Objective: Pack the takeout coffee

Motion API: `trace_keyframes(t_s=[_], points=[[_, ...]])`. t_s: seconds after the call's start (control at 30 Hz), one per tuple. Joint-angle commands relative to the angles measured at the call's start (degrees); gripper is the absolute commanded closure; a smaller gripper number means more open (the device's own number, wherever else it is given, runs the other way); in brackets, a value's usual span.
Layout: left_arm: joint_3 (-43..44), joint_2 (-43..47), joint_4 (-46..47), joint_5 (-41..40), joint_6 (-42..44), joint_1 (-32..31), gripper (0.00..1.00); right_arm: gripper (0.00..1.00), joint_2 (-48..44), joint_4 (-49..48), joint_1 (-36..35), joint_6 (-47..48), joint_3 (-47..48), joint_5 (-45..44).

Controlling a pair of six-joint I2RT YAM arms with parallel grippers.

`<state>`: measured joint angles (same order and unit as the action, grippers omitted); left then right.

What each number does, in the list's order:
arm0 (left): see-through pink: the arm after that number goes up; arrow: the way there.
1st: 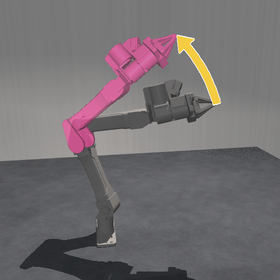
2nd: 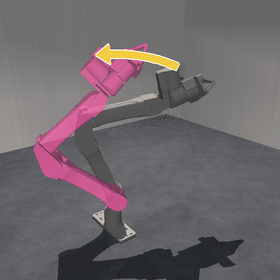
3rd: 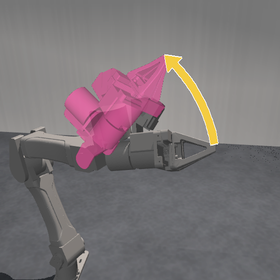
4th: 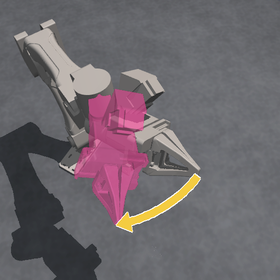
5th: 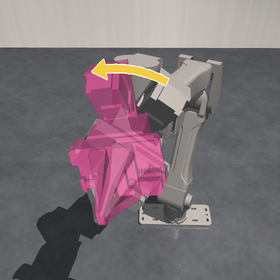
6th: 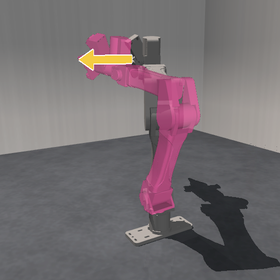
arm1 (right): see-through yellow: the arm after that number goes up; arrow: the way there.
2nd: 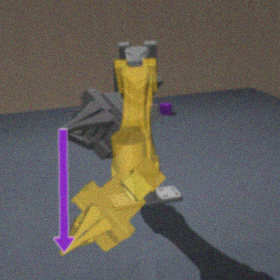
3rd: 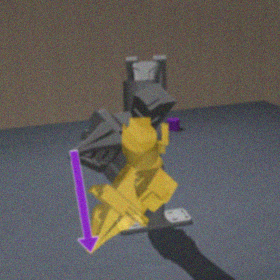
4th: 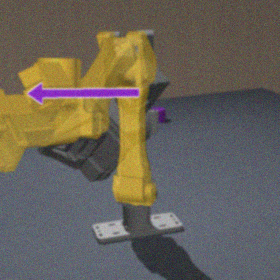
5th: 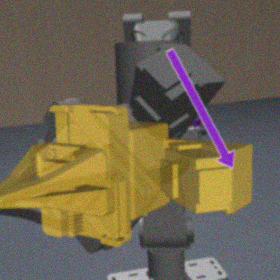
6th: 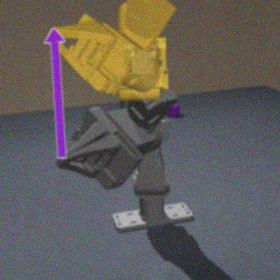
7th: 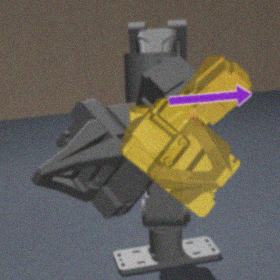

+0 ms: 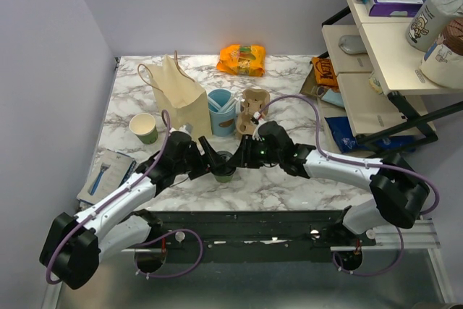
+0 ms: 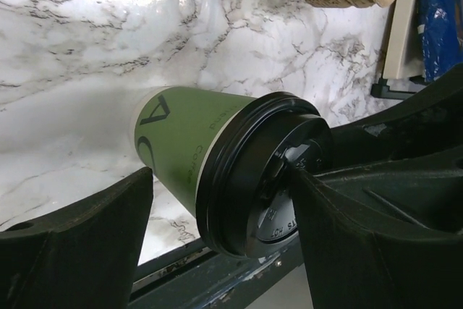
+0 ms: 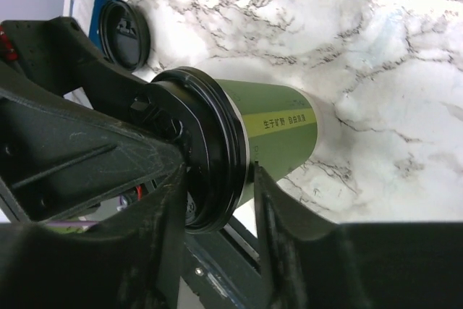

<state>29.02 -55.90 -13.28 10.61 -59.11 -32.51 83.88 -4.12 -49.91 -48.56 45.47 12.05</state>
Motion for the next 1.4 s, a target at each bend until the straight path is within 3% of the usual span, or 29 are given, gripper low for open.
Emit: trace_keyframes(t_s=[0.0,0.17,0.3,0.37,0.5,0.6,0.8,1.0,1.07,1.23,1.37], points=[[-3.96,-0.09,1.94,3.45,-1.44,0.17,0.25,0.65,3.31,-1.24,-0.54,0.65,-2.23,1.57],[-5.9,0.88,1.41,3.19,-2.41,0.17,0.34,0.84,4.19,-2.46,-0.54,4.51,-4.24,0.34],[-7.65,2.37,0.8,2.84,-3.2,0.08,0.4,0.93,4.89,-7.47,-0.45,11.8,-6.96,1.04],[-8.62,3.08,0.27,2.92,-3.47,0.08,0.41,0.93,5.85,-11.94,-0.45,16.98,-8.2,2.26],[-9.5,4.65,-1.83,3.8,-3.47,0.08,0.33,0.79,9.02,-10.13,-0.45,22.45,-5.93,4.73],[-9.33,7.99,-4.03,3.54,-3.29,0.08,0.24,0.69,9.47,-0.91,-0.45,24.65,-0.14,2.9],[-5.29,14.06,-10.7,-0.58,-1.8,0.17,0.05,0.34,4.02,10.09,-0.45,25.71,8.57,2.09],[0.42,14.06,-15.19,-4.63,0.4,0.17,0.01,0.14,0.07,15.19,-0.45,25.79,13.84,0.96],[2.0,14.15,-15.63,-5.86,0.66,0.17,0.01,0.0,-0.38,15.81,-0.45,25.88,14.64,-0.01],[5.52,11.79,-17.48,-8.94,1.8,0.34,0.01,0.0,0.58,18.89,-0.63,18.44,15.79,-0.98],[6.4,9.06,-16.17,-10.0,2.16,0.7,0.01,0.0,0.06,14.94,-2.47,11.3,11.93,-3.87]])
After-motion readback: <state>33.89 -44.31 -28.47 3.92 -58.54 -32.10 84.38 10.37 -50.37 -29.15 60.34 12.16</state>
